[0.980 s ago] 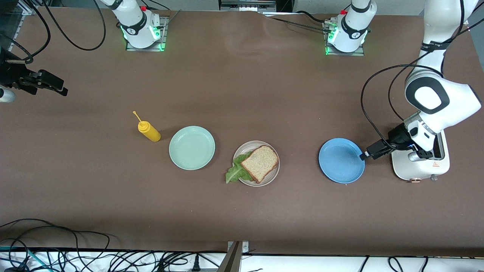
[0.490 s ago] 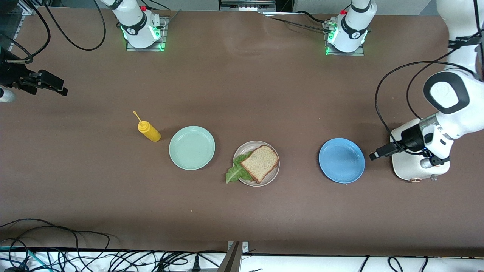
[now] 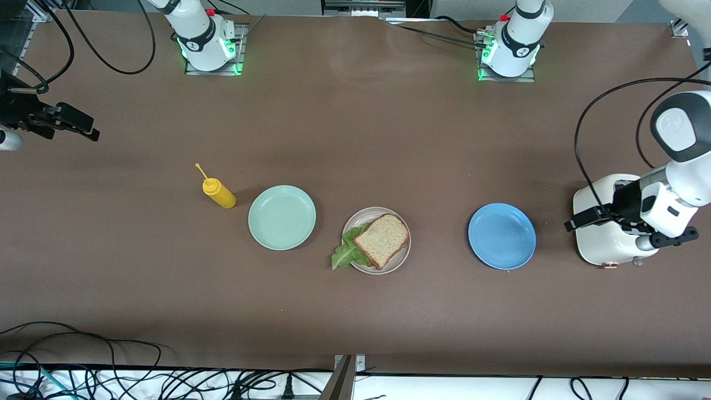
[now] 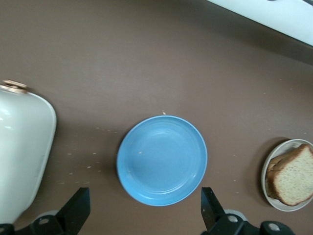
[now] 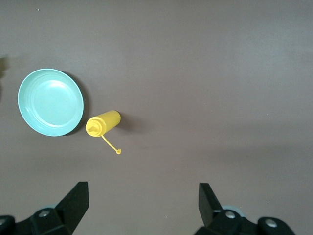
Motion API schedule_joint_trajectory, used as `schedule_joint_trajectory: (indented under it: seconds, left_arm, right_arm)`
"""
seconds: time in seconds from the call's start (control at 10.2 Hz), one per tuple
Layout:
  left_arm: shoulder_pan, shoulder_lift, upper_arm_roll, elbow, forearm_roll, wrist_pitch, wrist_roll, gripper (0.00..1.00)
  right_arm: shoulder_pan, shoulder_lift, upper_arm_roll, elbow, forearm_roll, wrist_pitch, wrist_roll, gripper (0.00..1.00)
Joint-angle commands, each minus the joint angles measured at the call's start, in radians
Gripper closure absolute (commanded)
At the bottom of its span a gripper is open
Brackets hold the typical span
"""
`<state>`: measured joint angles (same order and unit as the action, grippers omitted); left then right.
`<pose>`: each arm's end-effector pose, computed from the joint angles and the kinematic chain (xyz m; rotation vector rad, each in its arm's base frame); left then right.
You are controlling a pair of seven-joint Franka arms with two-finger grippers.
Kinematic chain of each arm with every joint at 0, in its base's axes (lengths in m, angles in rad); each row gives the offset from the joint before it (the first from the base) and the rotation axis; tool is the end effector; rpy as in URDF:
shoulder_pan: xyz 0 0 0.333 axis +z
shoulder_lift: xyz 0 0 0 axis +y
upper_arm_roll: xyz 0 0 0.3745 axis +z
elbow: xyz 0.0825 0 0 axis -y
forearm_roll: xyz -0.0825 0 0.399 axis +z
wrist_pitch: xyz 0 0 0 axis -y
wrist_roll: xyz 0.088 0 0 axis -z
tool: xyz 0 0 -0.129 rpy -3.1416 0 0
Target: Make sandwich on beige plate with both arms
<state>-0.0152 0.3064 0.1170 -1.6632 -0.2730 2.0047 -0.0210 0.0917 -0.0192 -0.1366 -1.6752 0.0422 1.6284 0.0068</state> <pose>0.6841 0.0398 0.4637 2.9090 0.3320 0.0688 0.5640 -0.0209 0.6259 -3.0949 0.0846 0.0417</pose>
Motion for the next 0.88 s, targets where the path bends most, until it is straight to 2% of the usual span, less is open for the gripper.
schedule_joint_trajectory:
  seconds: [0.0, 0.2, 0.78]
  left_arm:
    - [-0.009, 0.006, 0.004, 0.095, 0.130, -0.093, -0.033, 0.00]
    - [-0.009, 0.010, 0.003, 0.154, 0.190, -0.161, -0.028, 0.00]
    - [0.000, -0.004, -0.006, 0.161, 0.216, -0.214, -0.019, 0.00]
  right_arm:
    - [0.002, 0.010, -0.005, 0.023, 0.015, -0.015, 0.015, 0.00]
    - [0.002, 0.011, -0.003, 0.023, 0.015, -0.015, 0.015, 0.00]
    - [0.002, 0.013, -0.003, 0.023, 0.015, -0.007, 0.016, 0.00]
